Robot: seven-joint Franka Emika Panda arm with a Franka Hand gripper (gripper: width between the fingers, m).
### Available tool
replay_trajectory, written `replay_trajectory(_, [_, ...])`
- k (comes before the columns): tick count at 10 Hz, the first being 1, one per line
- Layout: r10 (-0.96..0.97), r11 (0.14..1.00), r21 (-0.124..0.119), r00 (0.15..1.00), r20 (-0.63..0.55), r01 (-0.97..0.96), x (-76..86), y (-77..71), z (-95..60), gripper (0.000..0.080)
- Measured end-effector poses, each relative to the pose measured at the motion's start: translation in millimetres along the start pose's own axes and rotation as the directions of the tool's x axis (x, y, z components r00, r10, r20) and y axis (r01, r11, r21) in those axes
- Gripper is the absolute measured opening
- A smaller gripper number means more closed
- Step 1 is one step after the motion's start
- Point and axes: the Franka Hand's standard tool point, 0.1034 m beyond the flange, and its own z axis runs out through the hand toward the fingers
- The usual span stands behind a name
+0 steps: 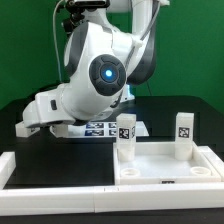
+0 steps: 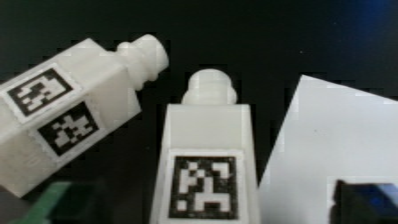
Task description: Assemble square table
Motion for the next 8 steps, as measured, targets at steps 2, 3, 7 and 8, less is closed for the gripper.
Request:
replay_trajectory(2, [0.000, 1.000, 0.000, 1.000, 0.000, 0.000, 0.0, 0.0, 0.1, 0.0335])
replay_trajectory(3, [0.000, 1.000, 0.000, 1.000, 0.000, 0.000, 0.0, 0.0, 0.1, 0.0287])
replay_trajectory(7, [0.000, 1.000, 0.000, 1.000, 0.000, 0.000, 0.0, 0.0, 0.1, 0.0287])
replay_trajectory(8, [0.000, 1.000, 0.000, 1.000, 0.000, 0.000, 0.0, 0.0, 0.1, 0.0287])
